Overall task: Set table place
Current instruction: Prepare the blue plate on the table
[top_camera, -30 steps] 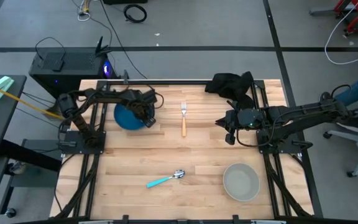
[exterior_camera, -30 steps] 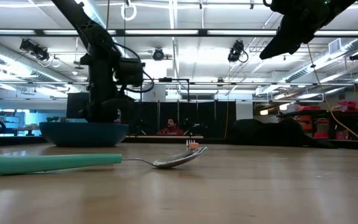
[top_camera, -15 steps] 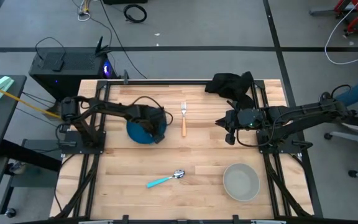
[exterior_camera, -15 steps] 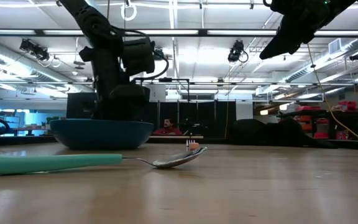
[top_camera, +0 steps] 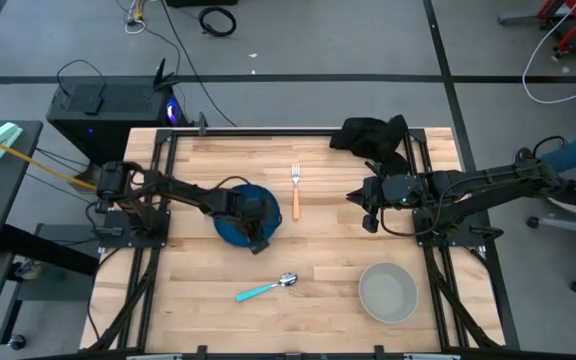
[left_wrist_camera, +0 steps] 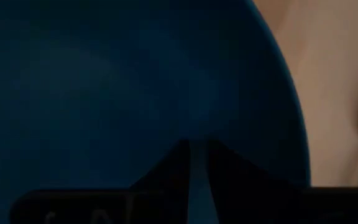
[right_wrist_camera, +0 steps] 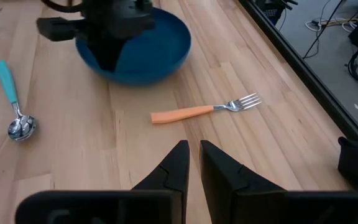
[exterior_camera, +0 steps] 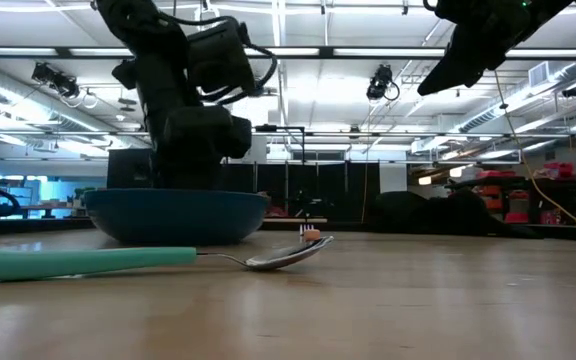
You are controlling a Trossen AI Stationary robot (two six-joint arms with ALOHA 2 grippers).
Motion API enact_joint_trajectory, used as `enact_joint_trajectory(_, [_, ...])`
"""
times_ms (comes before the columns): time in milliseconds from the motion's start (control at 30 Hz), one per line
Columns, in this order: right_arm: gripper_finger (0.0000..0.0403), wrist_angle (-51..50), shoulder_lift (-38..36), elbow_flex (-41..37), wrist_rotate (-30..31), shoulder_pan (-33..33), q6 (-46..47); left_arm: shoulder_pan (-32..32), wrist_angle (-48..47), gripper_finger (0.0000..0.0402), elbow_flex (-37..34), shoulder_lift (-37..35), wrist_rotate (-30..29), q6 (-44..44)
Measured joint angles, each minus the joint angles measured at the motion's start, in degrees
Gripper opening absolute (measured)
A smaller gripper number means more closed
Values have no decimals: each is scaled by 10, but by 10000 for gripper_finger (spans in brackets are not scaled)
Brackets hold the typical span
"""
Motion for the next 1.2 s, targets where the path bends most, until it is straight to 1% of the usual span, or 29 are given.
enact_joint_trajectory(333, [46,0,0,0,0,0,0,-39,17,59,1,-1,0,-15])
enact_joint_trajectory(533, [46,0,0,0,0,0,0,-40,18,53,1,-1,-1,-15])
enact_joint_trajectory(867, [46,0,0,0,0,0,0,-39,49,59,8,-2,-2,-17])
enact_joint_trajectory(1033, [46,0,0,0,0,0,0,-39,24,53,42,-2,-2,-6])
enact_joint_trajectory(1200, [46,0,0,0,0,0,0,-38,-48,55,111,-2,-3,38])
